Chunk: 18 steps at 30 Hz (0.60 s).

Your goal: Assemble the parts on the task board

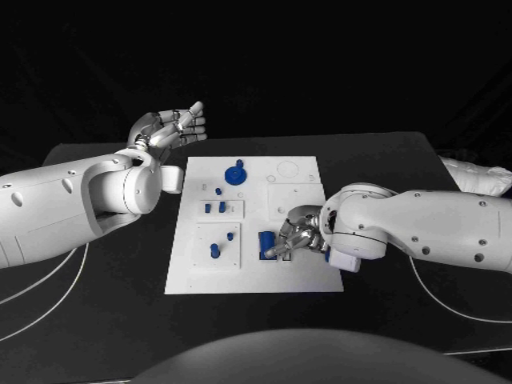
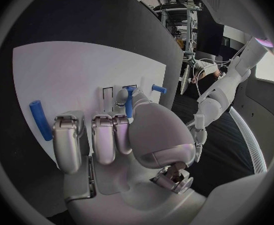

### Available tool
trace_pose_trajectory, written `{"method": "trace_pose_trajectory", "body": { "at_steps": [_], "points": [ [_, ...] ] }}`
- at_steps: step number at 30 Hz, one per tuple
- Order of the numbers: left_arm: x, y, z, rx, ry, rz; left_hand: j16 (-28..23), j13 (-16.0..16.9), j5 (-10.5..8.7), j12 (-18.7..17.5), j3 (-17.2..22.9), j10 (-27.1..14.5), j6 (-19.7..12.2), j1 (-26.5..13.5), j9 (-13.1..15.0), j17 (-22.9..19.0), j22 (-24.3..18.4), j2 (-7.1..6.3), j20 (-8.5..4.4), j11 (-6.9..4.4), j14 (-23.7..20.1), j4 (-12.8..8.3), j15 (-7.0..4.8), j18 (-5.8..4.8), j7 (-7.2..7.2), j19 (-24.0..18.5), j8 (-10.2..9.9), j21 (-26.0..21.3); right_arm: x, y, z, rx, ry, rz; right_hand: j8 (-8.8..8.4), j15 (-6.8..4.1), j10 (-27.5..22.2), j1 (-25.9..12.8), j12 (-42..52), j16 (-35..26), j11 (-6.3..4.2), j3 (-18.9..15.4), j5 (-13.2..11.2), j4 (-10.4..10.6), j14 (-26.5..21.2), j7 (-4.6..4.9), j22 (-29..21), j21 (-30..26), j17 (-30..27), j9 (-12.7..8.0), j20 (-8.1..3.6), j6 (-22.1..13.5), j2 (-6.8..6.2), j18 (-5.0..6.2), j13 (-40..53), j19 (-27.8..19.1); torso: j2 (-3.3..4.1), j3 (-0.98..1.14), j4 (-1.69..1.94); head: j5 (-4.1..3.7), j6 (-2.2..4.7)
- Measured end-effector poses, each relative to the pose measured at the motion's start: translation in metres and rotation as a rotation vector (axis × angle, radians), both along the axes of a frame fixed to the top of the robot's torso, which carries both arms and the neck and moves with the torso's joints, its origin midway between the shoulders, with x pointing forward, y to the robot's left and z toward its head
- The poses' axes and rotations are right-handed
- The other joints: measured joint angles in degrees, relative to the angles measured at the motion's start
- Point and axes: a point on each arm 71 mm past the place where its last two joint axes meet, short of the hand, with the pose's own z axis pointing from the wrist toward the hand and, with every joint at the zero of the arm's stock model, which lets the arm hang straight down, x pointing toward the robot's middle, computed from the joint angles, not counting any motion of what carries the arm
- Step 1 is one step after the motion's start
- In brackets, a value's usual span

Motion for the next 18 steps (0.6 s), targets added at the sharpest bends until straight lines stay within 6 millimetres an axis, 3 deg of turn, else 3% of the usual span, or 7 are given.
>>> {"method": "trace_pose_trajectory", "body": {
  "at_steps": [11,18],
  "points": [
    [0.0,0.0001,0.0,0.0,0.0,0.0,0.0,0.0,0.0,0.0,0.0,-0.1,0.0,0.0,0.0,0.0,0.0,0.0,0.0,0.09,0.0,0.0,0.0,0.0,0.0,0.0,0.0,0.0,0.0,0.0023,0.0012,0.002,-0.008,0.007,-0.82,-0.06,0.0,0.0,0.0,0.0,-0.02,2.2,2.5,-0.9,-0.1,-0.39,0.0,0.0,0.0,0.6,-0.21,0.4,-0.04,0.0,0.0,-0.2,-0.02,-0.02,-0.03,-0.05,0.0],
    [0.0,0.0001,0.0,0.0,0.0,0.0,0.0,0.0,0.0,0.0,0.0,-0.2,0.0,0.0,0.0,-0.1,0.0,0.0,0.0,0.21,0.0,0.0,0.0,0.0,0.0,0.0,0.0,0.0,-0.0002,0.0027,0.0015,0.004,-0.01,0.007,-0.82,-0.05,0.0,0.4,0.0,0.0,-0.02,2.6,2.9,-1.3,-0.1,-0.57,0.0,0.0,0.0,0.7,-0.2,0.6,-0.37,0.0,0.0,-0.2,-0.02,-0.03,-0.02,-0.12,0.0]
  ]
}}
